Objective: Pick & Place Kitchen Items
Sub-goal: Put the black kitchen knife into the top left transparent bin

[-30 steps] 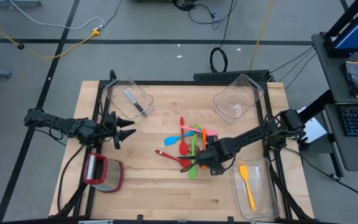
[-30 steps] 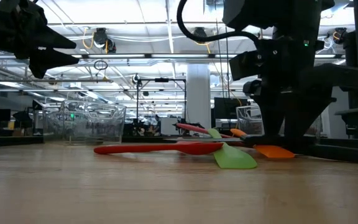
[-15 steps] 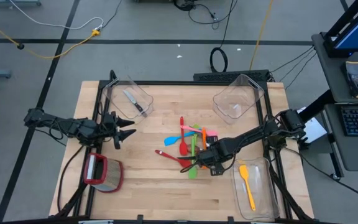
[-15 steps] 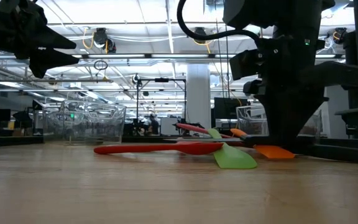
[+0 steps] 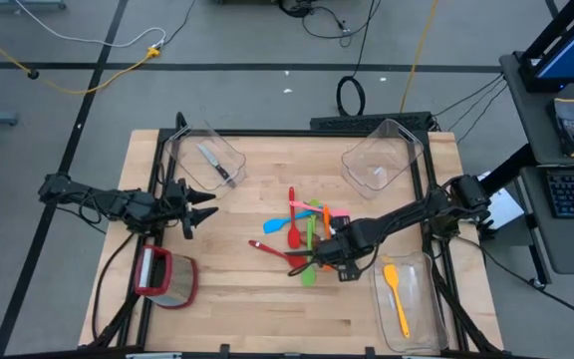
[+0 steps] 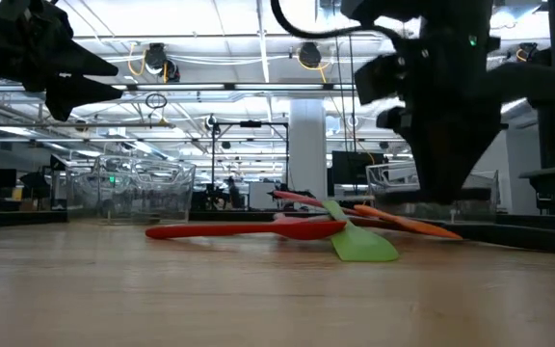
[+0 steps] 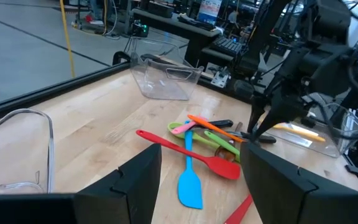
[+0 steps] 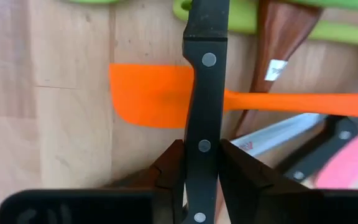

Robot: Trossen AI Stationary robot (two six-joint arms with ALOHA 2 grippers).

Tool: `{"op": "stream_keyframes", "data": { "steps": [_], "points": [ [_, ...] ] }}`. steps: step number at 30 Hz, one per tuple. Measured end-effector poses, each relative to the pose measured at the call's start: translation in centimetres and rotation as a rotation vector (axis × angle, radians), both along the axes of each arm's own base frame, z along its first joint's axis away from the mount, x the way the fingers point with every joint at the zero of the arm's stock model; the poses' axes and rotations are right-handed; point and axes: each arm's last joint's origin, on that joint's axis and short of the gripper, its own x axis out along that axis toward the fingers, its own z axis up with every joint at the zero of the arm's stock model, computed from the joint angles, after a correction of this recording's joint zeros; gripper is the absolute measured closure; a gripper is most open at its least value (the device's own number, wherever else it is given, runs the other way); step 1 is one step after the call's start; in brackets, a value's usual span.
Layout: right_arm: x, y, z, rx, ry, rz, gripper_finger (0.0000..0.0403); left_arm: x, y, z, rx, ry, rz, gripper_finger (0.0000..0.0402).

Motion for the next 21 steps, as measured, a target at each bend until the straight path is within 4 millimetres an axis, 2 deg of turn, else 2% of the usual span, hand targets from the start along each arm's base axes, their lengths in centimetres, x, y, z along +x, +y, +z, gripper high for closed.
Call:
{"op": "stream_keyframes", "data": {
  "steps": [5,11,15,21],
  "points": [
    [1.0,0.3,2.2,0.012,-0.043,0.007,0.0336,0.0,0.0,0.0,0.0,0.0,0.0,0.0179],
    [2.4,0.7,6.1,0.024,-0.112,0.055,0.0336,0.0,0.0,0.0,0.0,0.0,0.0,0.0179],
    [2.8,0.7,9.1,0.052,-0.243,0.083,0.0336,0.0,0.0,0.0,0.0,0.0,0.0,0.0179],
    [2.8,-0.4,13.1,0.116,-0.505,0.043,0.0336,0.0,0.0,0.0,-0.001,-0.001,0.0,0.0179]
  ]
}}
